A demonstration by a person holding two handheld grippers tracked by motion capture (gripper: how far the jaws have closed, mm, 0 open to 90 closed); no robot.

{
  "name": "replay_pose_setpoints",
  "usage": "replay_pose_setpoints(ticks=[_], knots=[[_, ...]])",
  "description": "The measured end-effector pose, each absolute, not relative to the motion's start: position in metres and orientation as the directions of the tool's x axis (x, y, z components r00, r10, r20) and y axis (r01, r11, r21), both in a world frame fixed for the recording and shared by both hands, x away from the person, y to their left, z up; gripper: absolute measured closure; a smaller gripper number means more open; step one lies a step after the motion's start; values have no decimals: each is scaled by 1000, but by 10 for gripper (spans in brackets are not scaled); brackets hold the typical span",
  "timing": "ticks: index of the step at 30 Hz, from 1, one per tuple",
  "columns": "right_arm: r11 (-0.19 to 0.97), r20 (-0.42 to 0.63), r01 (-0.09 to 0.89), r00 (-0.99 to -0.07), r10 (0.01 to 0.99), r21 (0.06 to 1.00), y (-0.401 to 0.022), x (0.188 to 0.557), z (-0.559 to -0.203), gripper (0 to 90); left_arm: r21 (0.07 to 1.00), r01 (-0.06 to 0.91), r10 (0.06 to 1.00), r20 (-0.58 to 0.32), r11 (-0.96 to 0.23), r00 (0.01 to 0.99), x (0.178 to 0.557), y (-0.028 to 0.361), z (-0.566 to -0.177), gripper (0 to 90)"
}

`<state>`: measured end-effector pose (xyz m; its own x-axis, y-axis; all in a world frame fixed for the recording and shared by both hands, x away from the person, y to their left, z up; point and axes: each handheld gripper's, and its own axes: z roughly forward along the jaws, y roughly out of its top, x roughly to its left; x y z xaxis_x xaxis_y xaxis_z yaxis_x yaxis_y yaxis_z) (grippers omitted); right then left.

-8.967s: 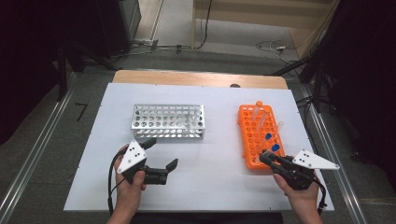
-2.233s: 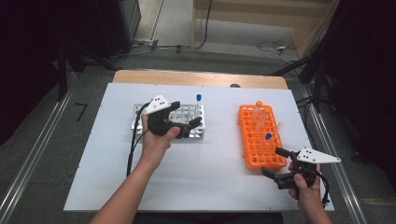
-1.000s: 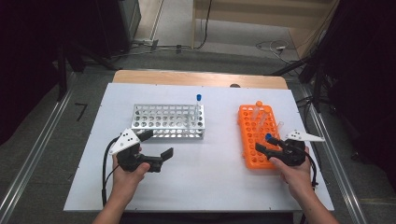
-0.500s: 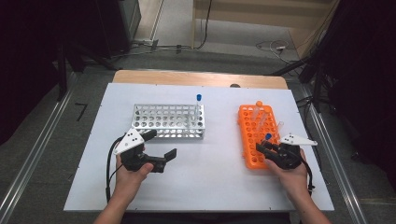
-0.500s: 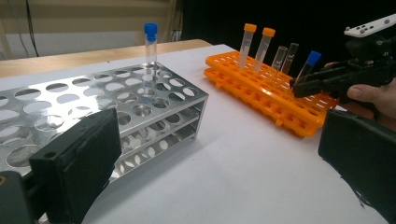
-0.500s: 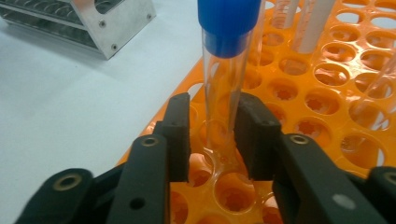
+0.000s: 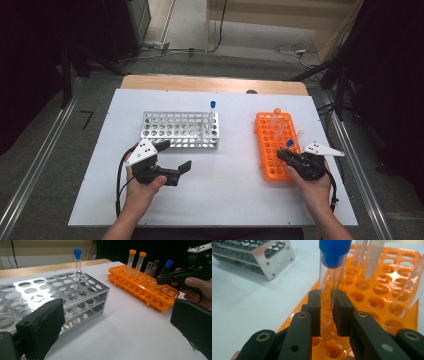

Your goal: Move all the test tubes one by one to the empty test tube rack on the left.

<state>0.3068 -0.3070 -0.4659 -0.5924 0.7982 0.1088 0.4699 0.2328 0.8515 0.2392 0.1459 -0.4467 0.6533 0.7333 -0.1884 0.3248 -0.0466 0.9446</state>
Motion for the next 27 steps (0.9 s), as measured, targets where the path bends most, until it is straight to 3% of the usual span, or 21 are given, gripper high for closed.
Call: replay_pose_setpoints(ticks=[10, 27], knots=[[214, 79, 394, -608, 790, 894, -309, 293, -444, 750, 946, 321, 721, -188, -50, 667, 240, 137, -444, 0], [281, 103, 366, -751, 652, 887, -267, 274, -441, 751, 947, 311, 683, -179, -75, 708, 239, 111, -438, 0]])
